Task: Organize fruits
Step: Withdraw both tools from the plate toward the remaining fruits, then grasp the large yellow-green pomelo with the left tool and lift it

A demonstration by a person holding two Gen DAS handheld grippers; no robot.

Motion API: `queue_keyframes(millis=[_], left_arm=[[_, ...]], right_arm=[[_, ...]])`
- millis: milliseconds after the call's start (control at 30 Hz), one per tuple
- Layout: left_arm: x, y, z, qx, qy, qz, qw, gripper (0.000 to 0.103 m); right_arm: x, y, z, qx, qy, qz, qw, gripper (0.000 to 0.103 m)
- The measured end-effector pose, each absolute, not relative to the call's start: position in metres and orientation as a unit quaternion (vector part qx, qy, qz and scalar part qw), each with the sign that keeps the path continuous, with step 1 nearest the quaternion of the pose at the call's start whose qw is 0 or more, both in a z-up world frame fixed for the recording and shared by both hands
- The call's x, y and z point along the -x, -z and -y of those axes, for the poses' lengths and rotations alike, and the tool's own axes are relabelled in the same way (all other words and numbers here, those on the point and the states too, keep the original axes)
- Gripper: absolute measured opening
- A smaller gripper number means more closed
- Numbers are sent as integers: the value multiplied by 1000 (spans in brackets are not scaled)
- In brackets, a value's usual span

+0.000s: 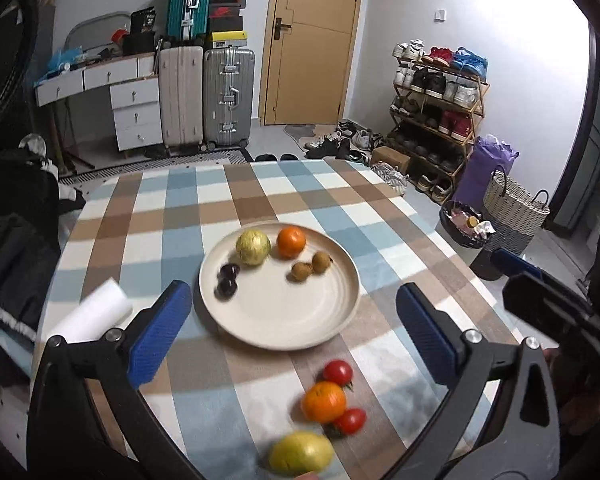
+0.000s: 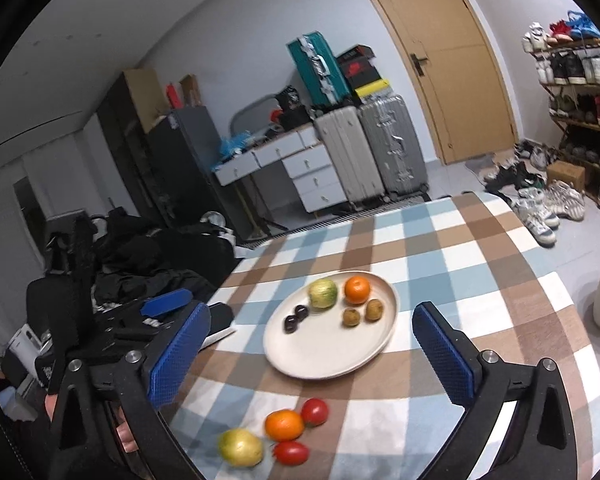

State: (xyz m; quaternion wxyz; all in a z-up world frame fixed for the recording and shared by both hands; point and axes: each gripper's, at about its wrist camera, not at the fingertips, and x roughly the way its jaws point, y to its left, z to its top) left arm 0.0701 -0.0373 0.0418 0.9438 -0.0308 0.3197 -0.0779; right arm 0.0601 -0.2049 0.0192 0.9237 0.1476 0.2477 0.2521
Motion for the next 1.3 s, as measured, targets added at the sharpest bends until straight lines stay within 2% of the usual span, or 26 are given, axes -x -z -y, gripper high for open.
queue_keyframes(millis=[133, 300, 800, 1300], left_arm=[[-44, -32, 40, 20, 68, -328, 942, 102], [-26, -7, 33, 38, 52, -364, 929, 102], [-25, 67, 5, 65, 70, -451, 887, 102], [-31, 86, 18, 62, 113, -472, 872, 101]], right_arm=[[-33, -13, 196, -134, -265, -234, 926, 103], [-18, 8, 184, -120, -278, -266, 915, 103], [-8, 47, 174, -88, -245, -312, 913, 103], [-24, 61, 185, -118, -234, -346, 901, 103]])
